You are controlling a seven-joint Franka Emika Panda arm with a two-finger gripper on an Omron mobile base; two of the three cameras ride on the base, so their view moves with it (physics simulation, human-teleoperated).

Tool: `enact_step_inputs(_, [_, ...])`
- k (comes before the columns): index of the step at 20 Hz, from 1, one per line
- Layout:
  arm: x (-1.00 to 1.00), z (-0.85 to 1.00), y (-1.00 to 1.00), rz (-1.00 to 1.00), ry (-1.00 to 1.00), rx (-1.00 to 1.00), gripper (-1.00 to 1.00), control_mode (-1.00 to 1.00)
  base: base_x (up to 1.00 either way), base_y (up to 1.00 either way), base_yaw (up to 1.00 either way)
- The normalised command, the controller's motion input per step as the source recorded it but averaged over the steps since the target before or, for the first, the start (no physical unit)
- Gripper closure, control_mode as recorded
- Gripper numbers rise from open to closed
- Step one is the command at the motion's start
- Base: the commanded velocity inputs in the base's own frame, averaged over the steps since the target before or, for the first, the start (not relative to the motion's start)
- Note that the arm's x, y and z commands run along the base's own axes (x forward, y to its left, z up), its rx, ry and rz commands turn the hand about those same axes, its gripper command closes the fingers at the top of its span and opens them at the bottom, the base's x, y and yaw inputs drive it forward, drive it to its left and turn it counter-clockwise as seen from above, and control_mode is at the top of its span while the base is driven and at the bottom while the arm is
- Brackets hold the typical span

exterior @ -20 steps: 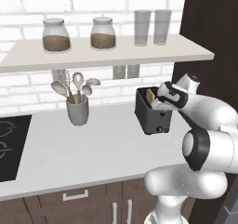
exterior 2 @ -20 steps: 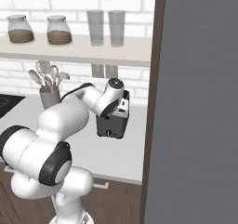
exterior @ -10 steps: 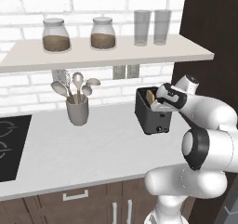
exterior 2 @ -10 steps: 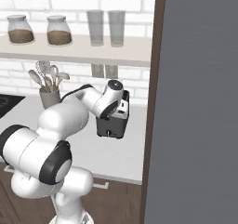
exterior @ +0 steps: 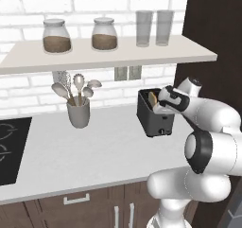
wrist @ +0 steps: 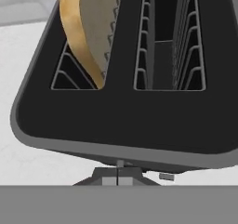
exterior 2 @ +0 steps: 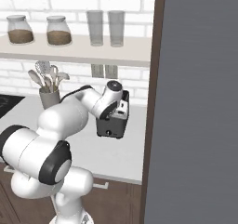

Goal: Start the toaster. Once the lever pops up, take the bread to the plate on the dining counter.

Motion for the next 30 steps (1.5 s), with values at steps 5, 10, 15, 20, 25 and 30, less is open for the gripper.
enact_step_inputs(5, [-0.33,-0.75,0.08,0.00,0.00,0.00,1.00,-1.00,0.00,0.00,0.00])
enact_step_inputs(10, [-0.17,-0.71,0.15,0.00,0.00,0.00,1.00,-1.00,0.00,0.00,0.00])
enact_step_inputs(15, [0.00,-0.48,0.08,0.00,0.00,0.00,1.00,-1.00,0.00,0.00,0.00])
enact_step_inputs(20, [0.00,-0.38,0.02,0.00,0.00,0.00,1.00,-1.00,0.00,0.00,0.00])
enact_step_inputs(25, [-0.07,0.24,0.00,0.00,-0.01,0.00,1.00,-1.00,0.00,0.00,0.00])
enact_step_inputs(30, [-0.20,0.62,0.00,0.00,0.00,0.00,1.00,-1.00,0.00,0.00,0.00])
